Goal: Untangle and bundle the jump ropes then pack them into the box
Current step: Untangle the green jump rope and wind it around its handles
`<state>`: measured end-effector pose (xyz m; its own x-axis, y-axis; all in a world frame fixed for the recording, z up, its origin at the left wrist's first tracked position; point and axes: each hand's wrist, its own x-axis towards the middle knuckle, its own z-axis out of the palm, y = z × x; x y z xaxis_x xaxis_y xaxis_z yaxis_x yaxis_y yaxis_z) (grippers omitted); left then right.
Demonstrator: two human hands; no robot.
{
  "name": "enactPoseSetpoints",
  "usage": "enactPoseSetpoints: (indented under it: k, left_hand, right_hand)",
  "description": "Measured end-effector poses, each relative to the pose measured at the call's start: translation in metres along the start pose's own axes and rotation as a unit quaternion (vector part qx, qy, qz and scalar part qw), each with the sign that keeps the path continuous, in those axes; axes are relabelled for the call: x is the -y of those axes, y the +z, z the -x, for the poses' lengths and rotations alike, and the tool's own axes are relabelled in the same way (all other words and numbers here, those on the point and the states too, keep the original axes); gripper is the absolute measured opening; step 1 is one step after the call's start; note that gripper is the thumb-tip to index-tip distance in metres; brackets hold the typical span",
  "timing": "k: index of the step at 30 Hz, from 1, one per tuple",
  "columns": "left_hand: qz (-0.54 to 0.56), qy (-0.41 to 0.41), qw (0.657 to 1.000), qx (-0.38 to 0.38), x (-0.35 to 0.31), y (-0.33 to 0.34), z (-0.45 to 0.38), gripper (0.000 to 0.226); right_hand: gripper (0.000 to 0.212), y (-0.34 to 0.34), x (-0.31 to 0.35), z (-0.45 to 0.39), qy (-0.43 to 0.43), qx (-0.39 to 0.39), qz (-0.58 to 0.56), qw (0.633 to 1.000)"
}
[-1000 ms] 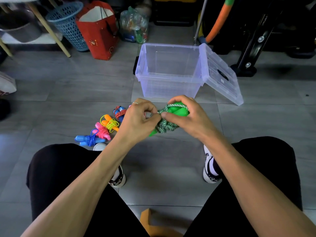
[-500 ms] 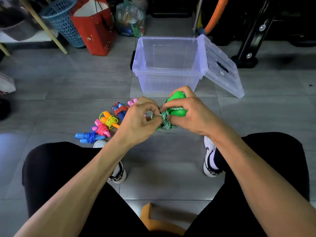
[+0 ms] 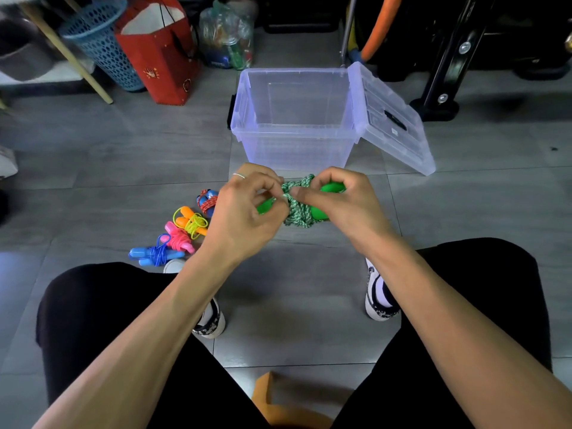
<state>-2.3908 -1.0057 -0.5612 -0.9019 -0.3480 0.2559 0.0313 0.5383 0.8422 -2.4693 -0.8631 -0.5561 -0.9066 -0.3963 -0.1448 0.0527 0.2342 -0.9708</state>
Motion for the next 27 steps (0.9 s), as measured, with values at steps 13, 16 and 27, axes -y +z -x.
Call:
enactPoseSetpoints:
  k: [13,16,27]
  left_hand:
    - [0.007,-0.031,0.997,-0.072,-0.001,-0.008,-0.006,0.012]
    - [0.011,-0.056,0.996,-0.075,-0.002,-0.009,-0.007,0.017]
    - [-0.106,-0.084,0.989,0.062,0.009,-0.017,0.000,0.019]
  right_hand:
    - [0.025,0.011,0.010,-0.002,-0.048,-0.019,0.022,0.998]
    - [0.026,0.014,0.010,-0.005,-0.061,-0.034,0.035,0.997]
    - [0.040,0.010,0.008,-0.008,0.015,-0.019,-0.012,1.000]
